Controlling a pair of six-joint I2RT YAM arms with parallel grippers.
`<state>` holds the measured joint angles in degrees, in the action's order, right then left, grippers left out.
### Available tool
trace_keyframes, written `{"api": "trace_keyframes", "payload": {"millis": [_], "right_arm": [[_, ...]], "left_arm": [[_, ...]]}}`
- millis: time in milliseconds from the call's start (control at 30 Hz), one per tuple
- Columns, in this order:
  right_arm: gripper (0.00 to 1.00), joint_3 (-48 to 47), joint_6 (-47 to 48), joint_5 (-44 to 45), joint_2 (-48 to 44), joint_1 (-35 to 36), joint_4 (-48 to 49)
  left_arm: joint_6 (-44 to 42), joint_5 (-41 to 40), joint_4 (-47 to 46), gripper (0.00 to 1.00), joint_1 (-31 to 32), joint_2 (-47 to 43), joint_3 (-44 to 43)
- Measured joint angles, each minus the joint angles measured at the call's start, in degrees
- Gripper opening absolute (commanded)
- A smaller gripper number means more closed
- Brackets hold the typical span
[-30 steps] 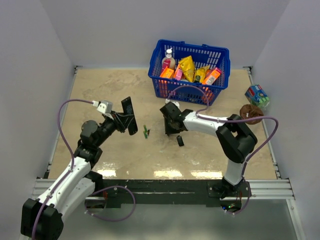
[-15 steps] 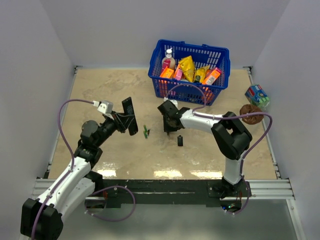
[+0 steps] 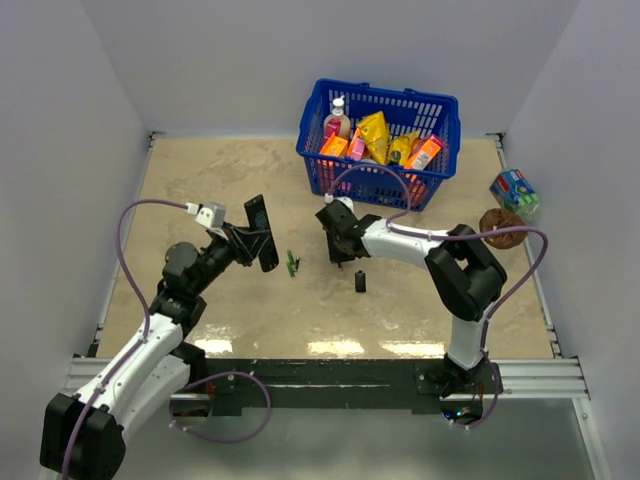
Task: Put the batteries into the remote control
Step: Pick up the battery from the center of the board.
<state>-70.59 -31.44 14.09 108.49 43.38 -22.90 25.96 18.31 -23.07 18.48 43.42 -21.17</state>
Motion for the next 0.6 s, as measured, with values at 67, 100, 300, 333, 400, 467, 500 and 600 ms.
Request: {"api": "trace_keyframes", "payload": {"millis": [67, 100, 300, 333, 400, 467, 500, 600], "right_arm": [[0.0, 1.7, 1.42, -0.13, -2.38, 0.0, 0.92], [0.0, 2.73, 2.14, -0.28, -4.24, 0.0, 1.42], [0.0, 7.65, 6.36, -4.02, -18.8, 0.11, 8.55], [0.0, 8.66, 7.13, -5.16, -21.24, 0.13, 10.51], [0.0, 10.69, 8.41, -7.96, -26.16, 0.28, 14.45], [0.0, 12.61, 9.46, -10.38, -29.79, 0.59, 18.56], [0.0, 13.53, 10.1, -11.63, -31.41, 0.85, 20.5], [0.0, 15.52, 12.15, -14.95, -34.64, 2.19, 25.79]], "left_arm": [[2.03, -0.55, -2.34, 0.0, 0.07, 0.42, 1.36], [3.45, -0.72, -4.31, 0.0, 0.07, 0.72, 2.54], [13.18, -0.63, -17.4, 0.0, 0.07, 5.81, 9.14], [14.16, -0.46, -18.71, 0.0, 0.07, 6.93, 9.14], [15.89, 0.13, -21.27, 0.0, 0.07, 8.92, 9.05], [18.14, 0.42, -23.45, 0.0, 0.07, 10.75, 8.74], [19.3, 0.37, -24.59, 0.0, 0.09, 11.61, 8.61], [22.97, 0.35, -27.74, 0.0, 0.09, 14.03, 8.09]]}}
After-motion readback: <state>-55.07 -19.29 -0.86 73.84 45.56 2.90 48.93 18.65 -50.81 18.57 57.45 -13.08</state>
